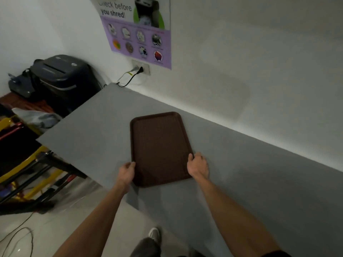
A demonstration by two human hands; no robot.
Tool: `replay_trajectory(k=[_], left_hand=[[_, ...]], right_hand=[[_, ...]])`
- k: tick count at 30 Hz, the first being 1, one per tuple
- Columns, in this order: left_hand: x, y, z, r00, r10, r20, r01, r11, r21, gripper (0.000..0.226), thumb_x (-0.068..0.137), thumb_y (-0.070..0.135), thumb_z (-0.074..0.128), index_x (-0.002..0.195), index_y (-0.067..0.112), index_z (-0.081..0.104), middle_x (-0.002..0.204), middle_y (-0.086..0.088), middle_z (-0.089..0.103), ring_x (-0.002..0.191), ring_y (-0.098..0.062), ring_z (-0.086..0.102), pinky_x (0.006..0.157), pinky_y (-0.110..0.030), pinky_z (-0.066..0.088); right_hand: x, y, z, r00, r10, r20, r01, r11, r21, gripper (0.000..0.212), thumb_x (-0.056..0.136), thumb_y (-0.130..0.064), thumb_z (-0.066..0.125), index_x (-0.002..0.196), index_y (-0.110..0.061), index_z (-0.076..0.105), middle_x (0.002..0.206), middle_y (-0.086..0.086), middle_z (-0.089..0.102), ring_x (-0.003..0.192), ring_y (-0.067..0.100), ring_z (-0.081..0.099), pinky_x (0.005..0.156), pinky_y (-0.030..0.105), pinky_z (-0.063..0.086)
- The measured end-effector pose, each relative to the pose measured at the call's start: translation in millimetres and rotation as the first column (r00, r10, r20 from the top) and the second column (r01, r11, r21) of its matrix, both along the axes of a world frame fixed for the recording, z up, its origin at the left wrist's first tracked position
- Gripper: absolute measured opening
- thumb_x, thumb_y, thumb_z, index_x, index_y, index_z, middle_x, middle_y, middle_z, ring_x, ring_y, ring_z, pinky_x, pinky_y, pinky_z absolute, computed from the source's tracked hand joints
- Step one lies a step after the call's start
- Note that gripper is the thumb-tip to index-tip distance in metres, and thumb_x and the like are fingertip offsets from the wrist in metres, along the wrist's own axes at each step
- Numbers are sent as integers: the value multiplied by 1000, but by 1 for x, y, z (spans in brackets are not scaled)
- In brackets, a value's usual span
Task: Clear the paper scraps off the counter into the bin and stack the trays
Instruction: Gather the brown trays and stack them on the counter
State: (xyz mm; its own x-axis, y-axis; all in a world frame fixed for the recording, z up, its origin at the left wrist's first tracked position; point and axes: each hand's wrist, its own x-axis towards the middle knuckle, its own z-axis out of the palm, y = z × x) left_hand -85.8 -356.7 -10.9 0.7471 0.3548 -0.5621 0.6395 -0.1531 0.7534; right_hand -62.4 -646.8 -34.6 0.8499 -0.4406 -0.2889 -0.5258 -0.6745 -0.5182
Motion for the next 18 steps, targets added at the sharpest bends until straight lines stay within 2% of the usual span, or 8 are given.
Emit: replay_trajectory(k=[2,4,7,9,11,13,16,18], left_hand=[[14,8,-3,999,-40,-13,40,999,19,38,108,36,49,121,4,66,118,-14,68,107,-30,64,97,-42,51],[22,12,-1,998,-66,6,65,997,47,38,108,41,47,117,6,60,109,-13,66,100,-29,61,93,-44,50],[33,14,0,994,-83,75,79,995,58,40,108,46,43,106,6,52,98,-12,60,92,-29,58,88,-45,46],[38,12,-3,988,-119,98,116,993,35,43,108,48,41,107,8,56,106,-13,64,102,-32,62,95,-50,48],[40,5,-1,980,-160,121,164,986,-28,46,107,52,41,117,12,61,121,-8,67,114,-29,63,105,-50,48],[37,-9,5,972,-195,128,205,976,-71,61,102,62,42,132,13,61,132,-6,66,121,-26,63,111,-51,46],[22,-43,33,945,-267,188,295,946,-137,60,103,62,40,132,16,65,128,-4,70,118,-24,66,107,-50,50],[5,-69,56,927,-302,221,334,934,-127,63,101,66,39,136,18,61,136,0,65,126,-22,61,111,-49,46]], right_hand=[[-4,8,-6,997,-53,62,57,997,-60,38,108,-49,38,122,-19,55,127,17,62,112,43,66,91,51,54],[-11,14,-12,980,-84,181,99,992,-74,33,109,-47,38,109,-18,52,111,19,65,97,45,68,79,51,56],[-26,16,-11,951,-142,276,145,989,11,32,110,-43,42,96,-15,48,86,24,67,80,49,67,65,49,49],[-43,13,-5,938,-200,285,189,980,66,33,111,-44,41,97,-14,48,81,25,66,79,50,66,64,49,47],[-63,7,5,916,-258,308,238,966,101,35,111,-45,41,105,-12,52,82,24,67,79,50,66,64,49,47],[-86,-4,19,889,-313,334,290,950,120,36,111,-45,42,108,-11,53,82,24,66,79,50,65,64,48,46],[-126,-27,42,839,-387,384,360,922,142,31,111,-45,43,101,-15,47,71,10,56,74,47,63,59,40,35],[-159,-44,57,791,-430,434,409,901,147,30,111,-42,45,98,-15,45,69,1,51,73,46,61,61,37,30]])
